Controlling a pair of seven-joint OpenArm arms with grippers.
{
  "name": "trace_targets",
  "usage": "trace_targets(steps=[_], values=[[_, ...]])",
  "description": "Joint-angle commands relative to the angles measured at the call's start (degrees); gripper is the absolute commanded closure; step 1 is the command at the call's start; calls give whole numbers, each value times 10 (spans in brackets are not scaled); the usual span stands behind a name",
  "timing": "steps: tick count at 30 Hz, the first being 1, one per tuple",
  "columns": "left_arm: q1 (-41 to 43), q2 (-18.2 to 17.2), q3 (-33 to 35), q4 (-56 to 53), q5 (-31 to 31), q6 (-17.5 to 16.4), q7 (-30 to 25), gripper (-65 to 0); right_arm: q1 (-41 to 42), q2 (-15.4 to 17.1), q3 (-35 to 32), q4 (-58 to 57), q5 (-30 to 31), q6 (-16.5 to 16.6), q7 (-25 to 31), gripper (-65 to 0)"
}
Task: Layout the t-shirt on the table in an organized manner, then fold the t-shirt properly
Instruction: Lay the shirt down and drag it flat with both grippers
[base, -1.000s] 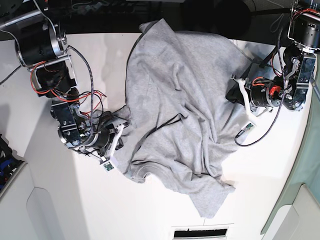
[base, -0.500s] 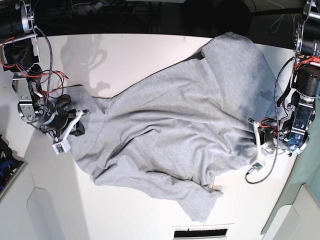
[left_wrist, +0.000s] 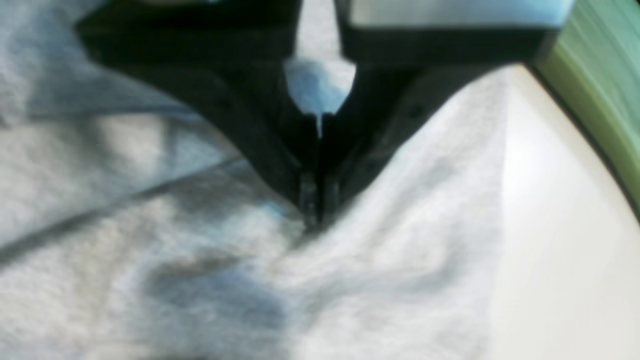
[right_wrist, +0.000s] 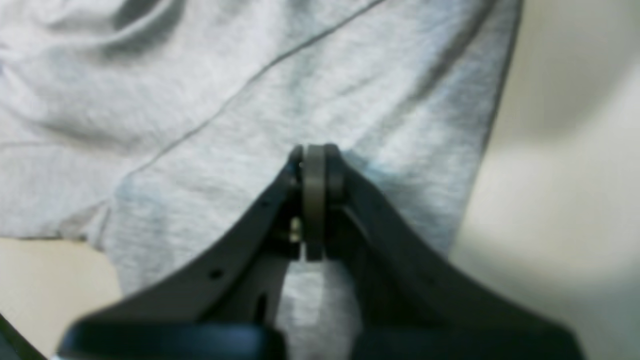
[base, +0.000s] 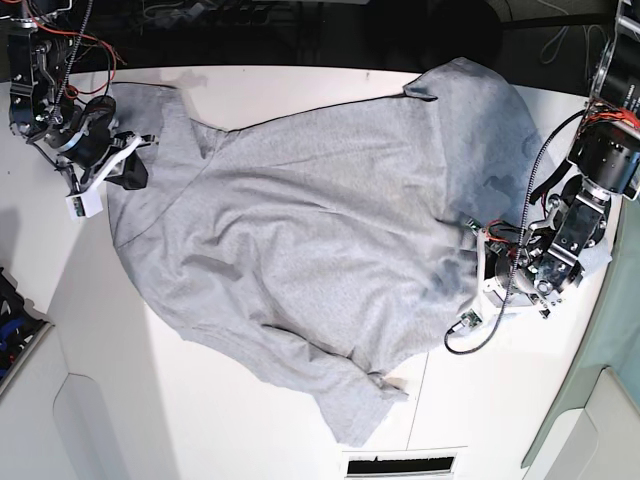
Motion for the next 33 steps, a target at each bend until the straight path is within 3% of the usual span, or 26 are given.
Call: trace_targets(steps=[1, 6, 9, 14, 19, 23, 25, 29, 33], values=[[-13, -21, -5, 30, -11, 4, -2, 0, 23, 4, 17, 27, 13, 2, 19, 0], [22, -76, -6, 115, -36, 5, 10, 0, 126, -32, 19, 7, -25, 2, 20, 0], [46, -98, -6, 134, -35, 27, 22, 0, 202, -52, 3, -49, -56, -2, 21, 0], [88, -109, -31, 134, -35, 30, 23, 0, 315, -71, -58, -194, -118, -2, 57, 0], [163, -108, -88, 134, -36, 21, 23, 0, 369, -84, -143, -327, -181, -2, 76, 0], [212, -108, -103, 122, -28, 2, 8, 0, 372, -77, -173, -367, -224, -3, 82, 0], [216, -105, -103, 102, 5, -3, -15, 0, 372, -66, -173, -374, -229, -3, 89, 0], [213, -95, -103, 71, 103, -15, -46, 0, 362, -25, -173, -373, -200, -3, 89, 0], [176, -73, -102, 55, 117, -35, -53, 0, 333, 10, -172, -373, -166, -4, 85, 0]])
